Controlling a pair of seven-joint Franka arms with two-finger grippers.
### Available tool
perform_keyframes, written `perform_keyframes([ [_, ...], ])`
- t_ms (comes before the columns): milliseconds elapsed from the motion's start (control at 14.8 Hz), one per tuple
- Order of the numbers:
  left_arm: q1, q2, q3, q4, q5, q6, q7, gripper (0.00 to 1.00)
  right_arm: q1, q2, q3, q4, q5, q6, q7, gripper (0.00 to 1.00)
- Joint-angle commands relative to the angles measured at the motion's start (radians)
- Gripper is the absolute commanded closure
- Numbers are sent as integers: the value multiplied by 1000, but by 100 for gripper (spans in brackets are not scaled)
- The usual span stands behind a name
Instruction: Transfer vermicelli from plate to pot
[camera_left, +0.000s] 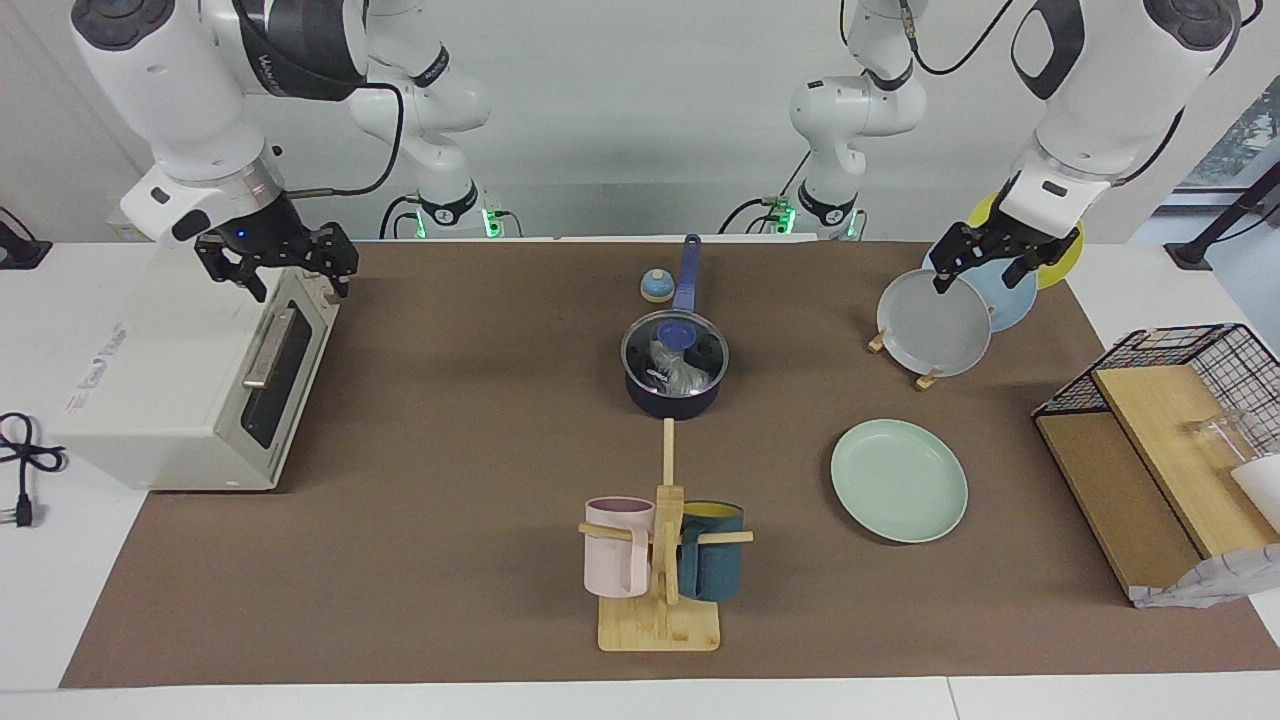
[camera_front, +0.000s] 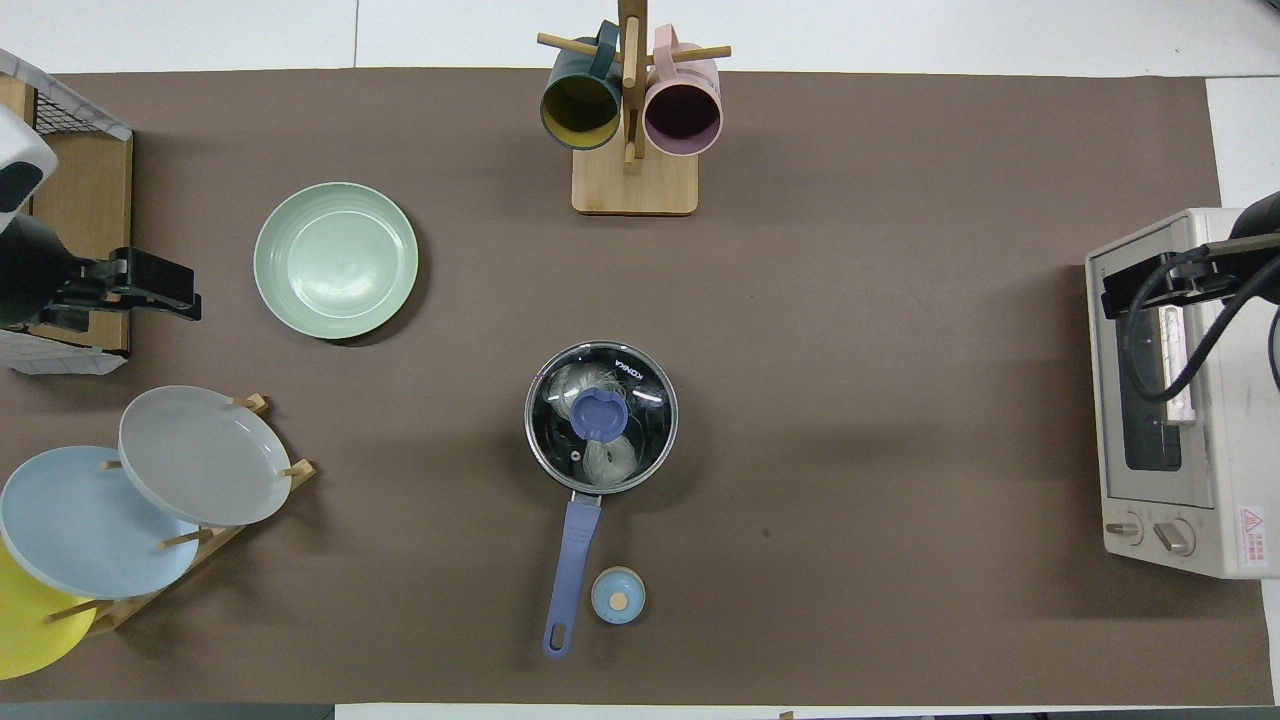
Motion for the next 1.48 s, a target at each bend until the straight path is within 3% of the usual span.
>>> perform_keyframes([
  [0, 10, -17, -8, -16, 21, -8, -6, 0, 4, -18, 4, -4, 5, 4, 21, 0],
  [270, 10, -17, -8, -16, 21, -8, -6, 0, 7, -24, 1, -5, 73, -42, 32, 0],
  [472, 10, -17, -8, -16, 21, -8, -6, 0, 41, -68, -5, -50, 65, -50, 39, 0],
  [540, 10, -17, -8, -16, 21, -8, -6, 0, -2, -66, -7, -59, 15, 0, 32, 0],
  [1417, 10, -17, -8, -14, 21, -8, -6, 0, -1, -64, 4, -51, 22, -33, 36, 0],
])
